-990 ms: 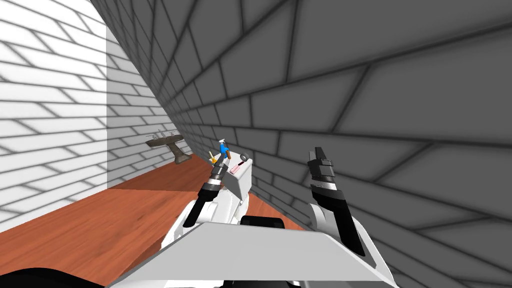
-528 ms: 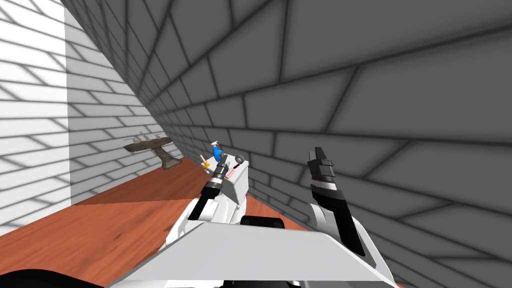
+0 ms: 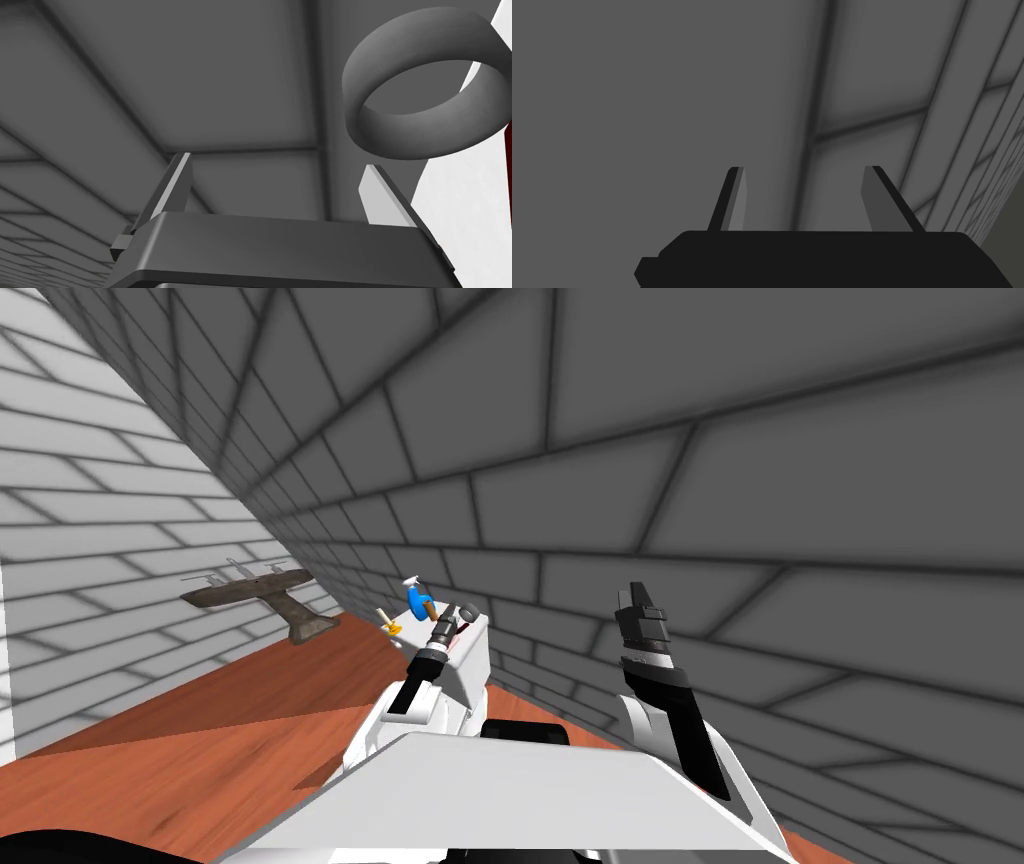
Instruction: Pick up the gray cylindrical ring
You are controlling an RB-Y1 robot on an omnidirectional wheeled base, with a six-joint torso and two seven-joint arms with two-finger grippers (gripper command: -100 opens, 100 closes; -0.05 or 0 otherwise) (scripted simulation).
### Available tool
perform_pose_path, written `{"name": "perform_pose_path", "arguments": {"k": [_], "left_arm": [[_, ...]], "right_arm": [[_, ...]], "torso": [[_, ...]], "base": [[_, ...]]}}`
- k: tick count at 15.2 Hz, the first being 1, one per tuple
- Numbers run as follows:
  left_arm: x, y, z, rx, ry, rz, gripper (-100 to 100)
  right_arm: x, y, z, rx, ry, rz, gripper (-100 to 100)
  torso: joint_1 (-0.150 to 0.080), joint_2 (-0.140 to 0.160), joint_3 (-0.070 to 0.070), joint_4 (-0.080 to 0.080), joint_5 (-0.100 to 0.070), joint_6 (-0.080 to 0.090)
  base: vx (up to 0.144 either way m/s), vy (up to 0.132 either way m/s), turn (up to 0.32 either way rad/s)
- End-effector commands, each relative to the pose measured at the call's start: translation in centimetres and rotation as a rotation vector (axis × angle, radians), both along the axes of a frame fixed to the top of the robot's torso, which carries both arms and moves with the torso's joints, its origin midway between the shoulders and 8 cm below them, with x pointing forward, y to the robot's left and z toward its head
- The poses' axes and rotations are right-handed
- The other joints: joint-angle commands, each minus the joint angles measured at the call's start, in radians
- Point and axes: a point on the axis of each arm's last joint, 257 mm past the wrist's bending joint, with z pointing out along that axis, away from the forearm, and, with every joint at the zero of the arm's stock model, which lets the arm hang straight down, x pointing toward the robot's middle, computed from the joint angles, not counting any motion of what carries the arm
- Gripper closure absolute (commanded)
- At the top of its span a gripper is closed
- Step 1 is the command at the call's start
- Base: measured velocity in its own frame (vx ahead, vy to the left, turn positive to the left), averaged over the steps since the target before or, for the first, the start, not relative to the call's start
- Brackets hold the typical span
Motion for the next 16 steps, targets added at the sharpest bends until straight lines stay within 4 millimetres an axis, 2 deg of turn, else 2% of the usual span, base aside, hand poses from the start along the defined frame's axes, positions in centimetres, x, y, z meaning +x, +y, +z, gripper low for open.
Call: {"name": "perform_pose_path", "arguments": {"k": [1,7,9,10,11,16], "left_arm": [[0.4,0.5,-1.2,-0.006,0.034,0.02,-100],[1.1,1.4,-3.9,-0.027,0.12,0.071,-100],[0.9,1.3,-2.6,-0.024,0.102,0.067,-100],[1.0,1.2,-3.1,-0.023,0.104,0.064,-100],[1.0,1.2,-3.1,-0.023,0.104,0.065,100],[1.0,1.2,-3.1,-0.025,0.104,0.064,100]], "right_arm": [[0.0,0.0,0.0,0.0,0.0,0.0,0],[0.0,0.0,0.0,0.0,0.0,0.0,0],[0.0,0.0,0.0,0.0,0.0,0.0,0],[0.0,0.0,0.0,0.0,0.0,0.0,0],[0.0,0.0,0.0,0.0,0.0,0.0,0],[0.0,0.0,0.0,0.0,0.0,0.0,0]], "torso": [[0.0,0.0,0.0,0.0,0.0,0.0],[0.0,0.001,0.0,0.0,0.0,0.0],[0.0,0.001,0.001,0.0,0.0,0.0],[0.0,0.0,0.0,0.0,0.0,0.0],[0.0,0.0,0.0,0.0,0.0,0.0],[-0.001,0.004,0.002,0.001,-0.001,0.0]], "base": [[0.05,0.006,-0.136],[0.042,0.003,-0.126],[0.05,0.012,-0.033],[0.065,0.016,-0.017],[0.021,0.006,-0.001],[0.003,0.001,0.0]]}}
